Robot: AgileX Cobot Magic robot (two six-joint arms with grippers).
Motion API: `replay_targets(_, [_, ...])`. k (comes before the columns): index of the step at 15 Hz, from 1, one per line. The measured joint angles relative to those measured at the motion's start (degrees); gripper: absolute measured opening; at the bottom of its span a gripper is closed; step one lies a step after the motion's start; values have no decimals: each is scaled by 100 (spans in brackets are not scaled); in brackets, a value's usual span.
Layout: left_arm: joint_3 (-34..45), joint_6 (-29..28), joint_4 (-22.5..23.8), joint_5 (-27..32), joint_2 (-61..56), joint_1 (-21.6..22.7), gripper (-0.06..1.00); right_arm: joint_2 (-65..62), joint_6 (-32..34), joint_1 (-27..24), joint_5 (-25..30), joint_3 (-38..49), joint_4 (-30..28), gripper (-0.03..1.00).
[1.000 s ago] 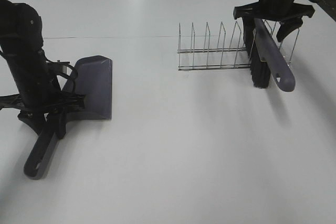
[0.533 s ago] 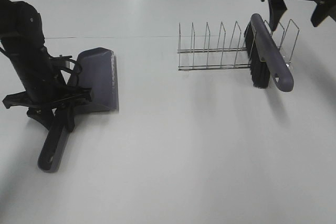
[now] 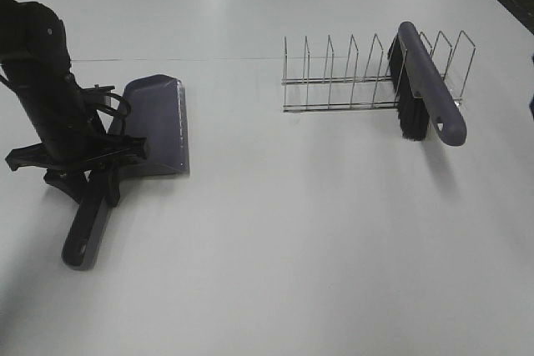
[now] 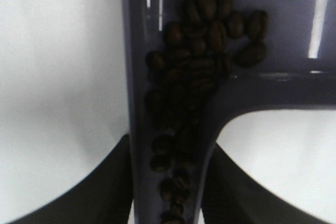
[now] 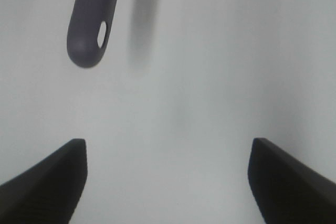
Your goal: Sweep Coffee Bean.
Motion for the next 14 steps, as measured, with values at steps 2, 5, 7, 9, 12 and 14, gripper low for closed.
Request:
replay_targets(2, [0, 0, -6, -120, -6, 0, 45, -928, -11, 0, -6, 630, -11, 74])
replay_targets(5, [0, 23, -17, -195, -17, 0, 63, -2143, -11, 0, 0, 1301, -11, 74])
replay_targets(7, [6, 40, 183, -212, -138, 0, 71, -3501, -11, 0, 258, 1856, -11, 74])
replay_targets(9, [6, 40, 269, -241, -441, 0, 73, -4120, -34, 0, 413, 2057, -11, 74])
replay_targets(12, [6, 40, 550, -218, -1220, 0, 78, -5231, -143, 0, 567, 2567, -11, 74])
replay_targets(14, [6, 40, 773, -126, -1822, 0, 85, -5626, -350, 0, 716, 2676, -11, 74])
